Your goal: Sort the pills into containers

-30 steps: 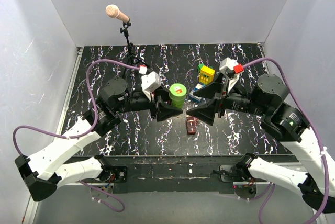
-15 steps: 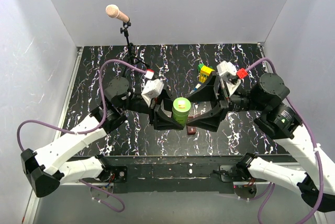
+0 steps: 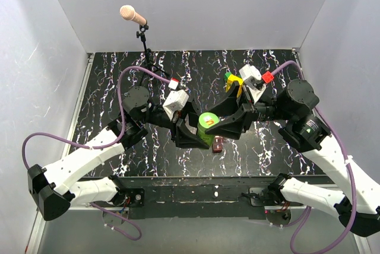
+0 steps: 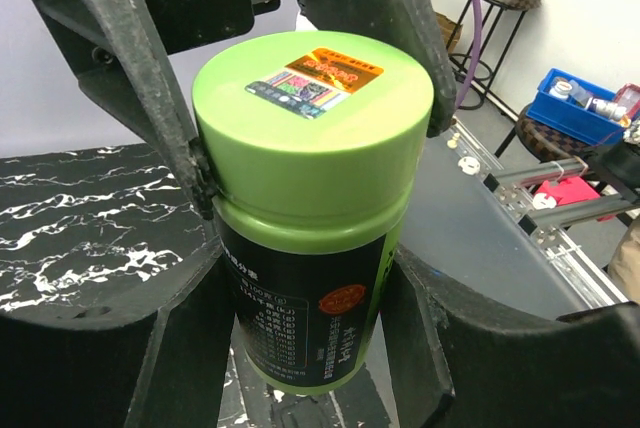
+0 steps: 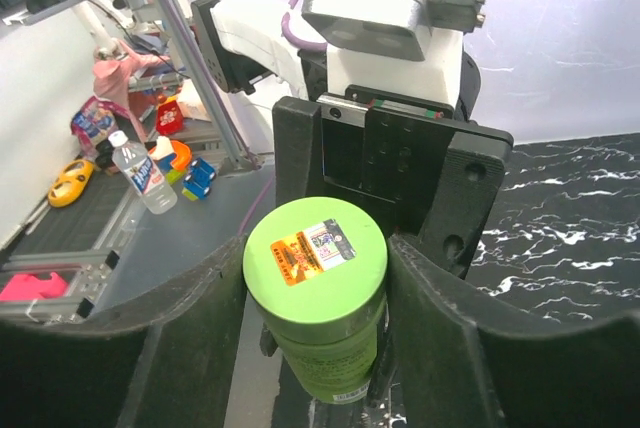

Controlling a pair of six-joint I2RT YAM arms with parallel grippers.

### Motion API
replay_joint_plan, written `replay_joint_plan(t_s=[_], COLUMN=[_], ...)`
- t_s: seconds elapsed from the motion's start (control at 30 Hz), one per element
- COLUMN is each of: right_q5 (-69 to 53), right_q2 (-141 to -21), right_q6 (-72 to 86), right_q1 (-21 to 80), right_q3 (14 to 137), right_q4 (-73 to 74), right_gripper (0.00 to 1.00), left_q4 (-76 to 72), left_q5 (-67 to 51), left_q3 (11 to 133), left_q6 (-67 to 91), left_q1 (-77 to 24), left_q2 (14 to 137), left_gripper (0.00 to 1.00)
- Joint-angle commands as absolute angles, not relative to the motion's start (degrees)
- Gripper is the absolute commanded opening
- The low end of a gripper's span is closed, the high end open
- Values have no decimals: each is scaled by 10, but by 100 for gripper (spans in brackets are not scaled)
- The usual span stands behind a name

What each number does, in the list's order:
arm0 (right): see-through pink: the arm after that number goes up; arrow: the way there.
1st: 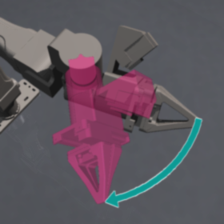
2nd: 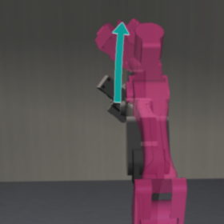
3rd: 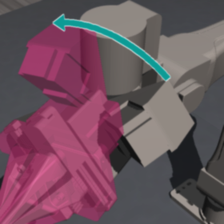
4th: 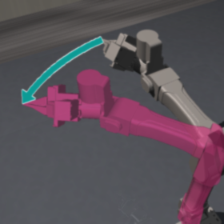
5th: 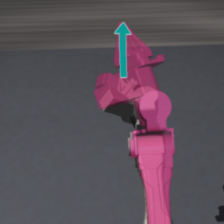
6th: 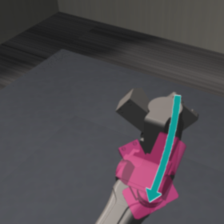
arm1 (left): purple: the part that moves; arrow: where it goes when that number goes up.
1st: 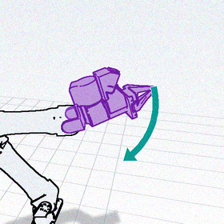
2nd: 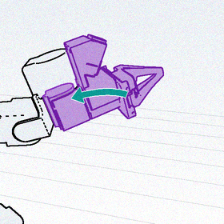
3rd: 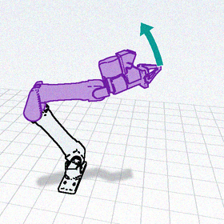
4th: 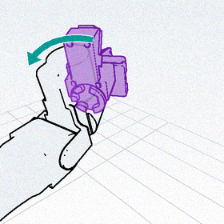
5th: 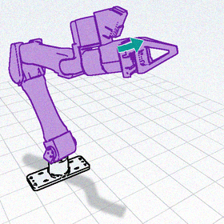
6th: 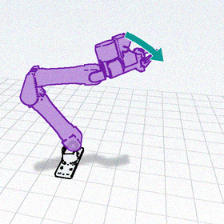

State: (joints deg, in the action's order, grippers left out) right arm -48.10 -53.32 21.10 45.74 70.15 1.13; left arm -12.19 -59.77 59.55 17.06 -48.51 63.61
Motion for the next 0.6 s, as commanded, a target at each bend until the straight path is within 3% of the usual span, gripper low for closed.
replay_joint_plan(t_s=[0.0,0.03,0.27,0.57], right_q5=[-502,-498,-470,-388], right_q2=[-532,-531,-535,-537], right_q6=[227,225,180,147], right_q1=[460,459,460,459], right_q3=[701,701,712,721], right_q4=[-22,-18,58,143], right_gripper=[49,40,40,29], left_q4=[-137,-134,-104,-44], left_q5=[-586,-582,-534,-403], left_q3=[619,620,629,642], left_q6=[172,171,151,123], left_q1=[-485,-484,-484,-484], left_q2=[632,632,622,602], left_gripper=[0,0,0,0])
